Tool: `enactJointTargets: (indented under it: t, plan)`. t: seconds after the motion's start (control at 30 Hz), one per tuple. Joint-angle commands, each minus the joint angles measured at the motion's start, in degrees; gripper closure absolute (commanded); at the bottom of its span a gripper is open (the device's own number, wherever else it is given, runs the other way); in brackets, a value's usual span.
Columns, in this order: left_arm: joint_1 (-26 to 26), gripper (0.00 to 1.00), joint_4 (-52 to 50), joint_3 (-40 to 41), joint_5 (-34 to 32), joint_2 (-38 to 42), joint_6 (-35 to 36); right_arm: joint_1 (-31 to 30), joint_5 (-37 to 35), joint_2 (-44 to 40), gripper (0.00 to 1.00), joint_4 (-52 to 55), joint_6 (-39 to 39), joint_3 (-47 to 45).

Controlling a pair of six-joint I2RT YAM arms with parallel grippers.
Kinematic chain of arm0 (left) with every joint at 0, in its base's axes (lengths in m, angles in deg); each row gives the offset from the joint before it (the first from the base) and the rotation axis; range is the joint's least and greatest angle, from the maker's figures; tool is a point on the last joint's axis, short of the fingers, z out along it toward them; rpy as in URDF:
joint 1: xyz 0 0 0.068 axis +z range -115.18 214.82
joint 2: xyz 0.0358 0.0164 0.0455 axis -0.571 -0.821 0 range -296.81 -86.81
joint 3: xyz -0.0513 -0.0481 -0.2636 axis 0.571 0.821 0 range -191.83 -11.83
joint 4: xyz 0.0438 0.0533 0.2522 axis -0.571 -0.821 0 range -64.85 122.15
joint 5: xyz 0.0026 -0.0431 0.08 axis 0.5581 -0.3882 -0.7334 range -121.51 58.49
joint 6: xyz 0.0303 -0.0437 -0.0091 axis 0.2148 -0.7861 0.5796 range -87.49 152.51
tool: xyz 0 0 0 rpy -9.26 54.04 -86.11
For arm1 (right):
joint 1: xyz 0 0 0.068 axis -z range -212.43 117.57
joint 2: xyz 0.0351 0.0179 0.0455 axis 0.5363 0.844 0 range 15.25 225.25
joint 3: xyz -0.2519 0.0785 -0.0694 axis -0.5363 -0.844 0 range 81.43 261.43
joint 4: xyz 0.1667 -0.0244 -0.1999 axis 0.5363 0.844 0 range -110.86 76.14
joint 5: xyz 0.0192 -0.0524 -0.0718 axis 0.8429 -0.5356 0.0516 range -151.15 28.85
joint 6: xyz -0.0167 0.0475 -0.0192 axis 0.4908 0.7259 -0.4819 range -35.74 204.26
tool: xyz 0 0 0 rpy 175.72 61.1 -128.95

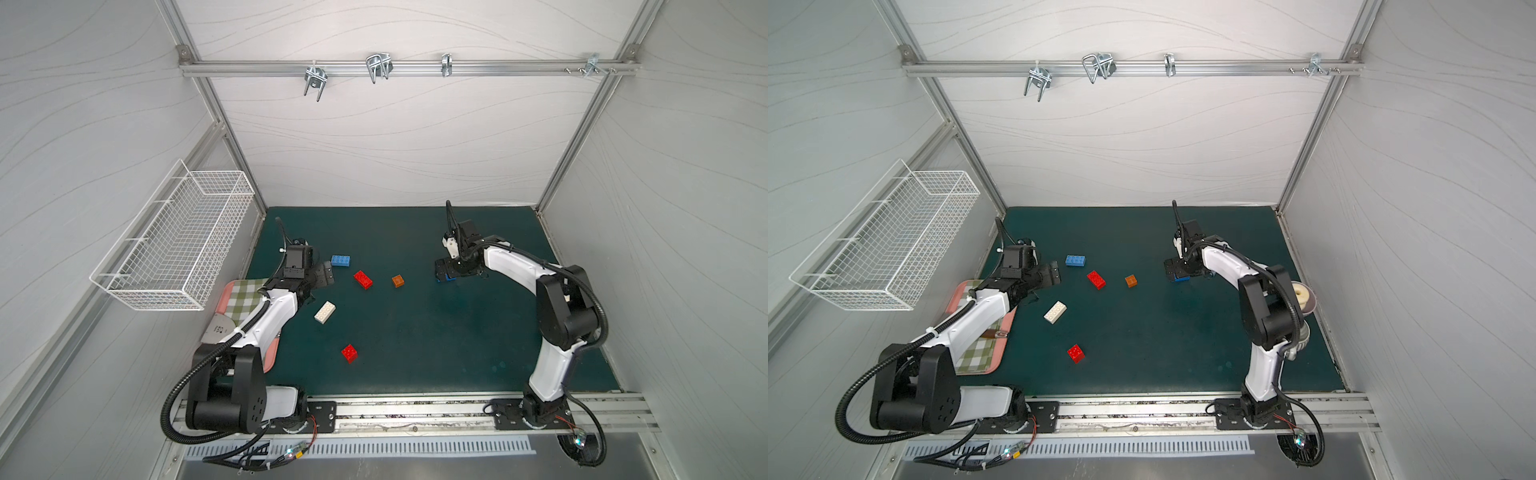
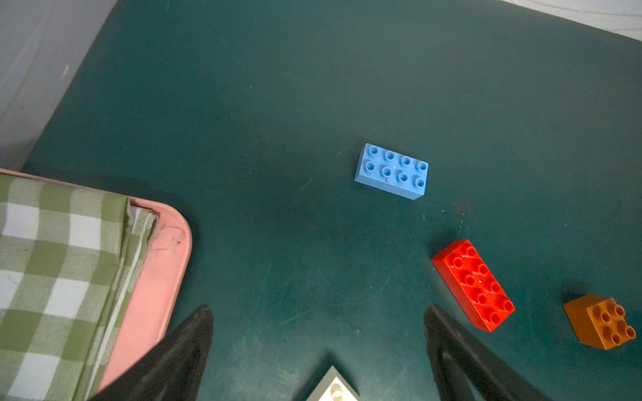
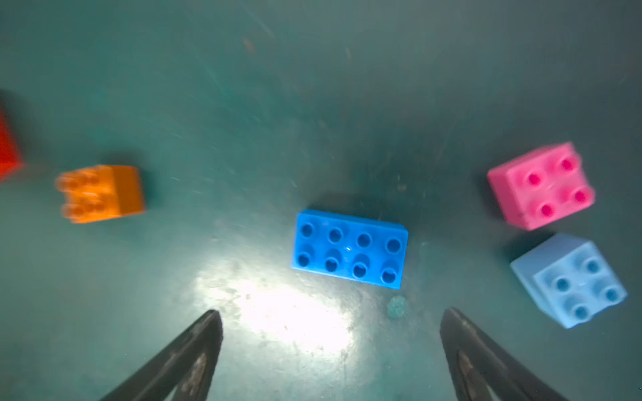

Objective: Assemble a carrot with lego
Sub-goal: Move the lego brick at the center of the board.

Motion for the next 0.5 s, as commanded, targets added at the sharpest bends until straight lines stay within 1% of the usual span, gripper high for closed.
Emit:
enactJointTargets:
  t: [0.0, 0.23, 0.47]
  plan:
    - [-0.16, 0.05, -1.82, -0.87, 2.69, 1.19, -1.53, -0.36, -0.73, 2.90, 0.01, 6.09, 1.04, 3.35]
    - [-0.16, 0.05, -1.97, -1.49, 2.71, 0.76, -1.36, -0.49, -1.58, 8.95, 0.02, 6.78, 1.18, 8.79]
    - [-0.16, 0.05, -2.25, -1.57, 2.18, 0.71, -1.36, -0.66, -2.62, 13.21, 0.12, 8.01, 1.27, 13.76]
